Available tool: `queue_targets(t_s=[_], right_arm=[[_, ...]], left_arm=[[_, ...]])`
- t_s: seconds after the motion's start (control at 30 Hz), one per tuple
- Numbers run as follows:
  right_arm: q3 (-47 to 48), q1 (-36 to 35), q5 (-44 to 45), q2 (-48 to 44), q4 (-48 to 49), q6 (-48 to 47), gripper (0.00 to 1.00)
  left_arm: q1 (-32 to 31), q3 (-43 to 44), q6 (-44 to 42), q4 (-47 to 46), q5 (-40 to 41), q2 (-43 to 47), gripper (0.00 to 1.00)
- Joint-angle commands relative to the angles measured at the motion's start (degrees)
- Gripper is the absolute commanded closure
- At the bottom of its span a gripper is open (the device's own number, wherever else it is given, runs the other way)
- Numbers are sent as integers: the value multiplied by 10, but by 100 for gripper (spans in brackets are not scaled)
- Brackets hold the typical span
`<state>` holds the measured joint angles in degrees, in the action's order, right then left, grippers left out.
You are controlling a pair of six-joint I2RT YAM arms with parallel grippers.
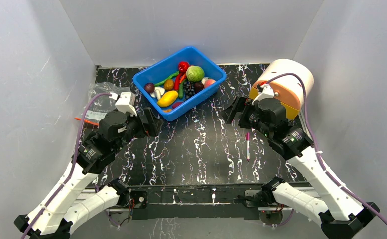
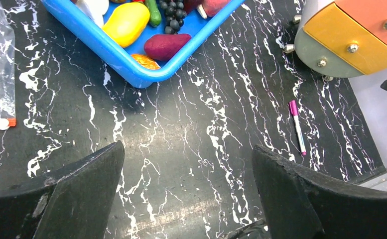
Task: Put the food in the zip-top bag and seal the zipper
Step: Pick up the zipper food storage bag at the center of the board.
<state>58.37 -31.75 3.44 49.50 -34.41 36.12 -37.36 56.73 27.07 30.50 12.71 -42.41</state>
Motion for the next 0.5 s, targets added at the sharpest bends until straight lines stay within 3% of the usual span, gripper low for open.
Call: queue_targets(t_s=[0.0, 0.27, 0.47], right_arm=[[6, 2, 4, -13, 34, -2, 2], [2, 2, 1, -14, 36, -4, 2], [17, 2, 4, -12, 23, -22, 2]], left_arm=[[-3, -4, 3, 5, 39, 9, 2], [-4, -37, 14, 4, 108, -24, 2], [-3, -23, 68, 24, 147, -77, 2]])
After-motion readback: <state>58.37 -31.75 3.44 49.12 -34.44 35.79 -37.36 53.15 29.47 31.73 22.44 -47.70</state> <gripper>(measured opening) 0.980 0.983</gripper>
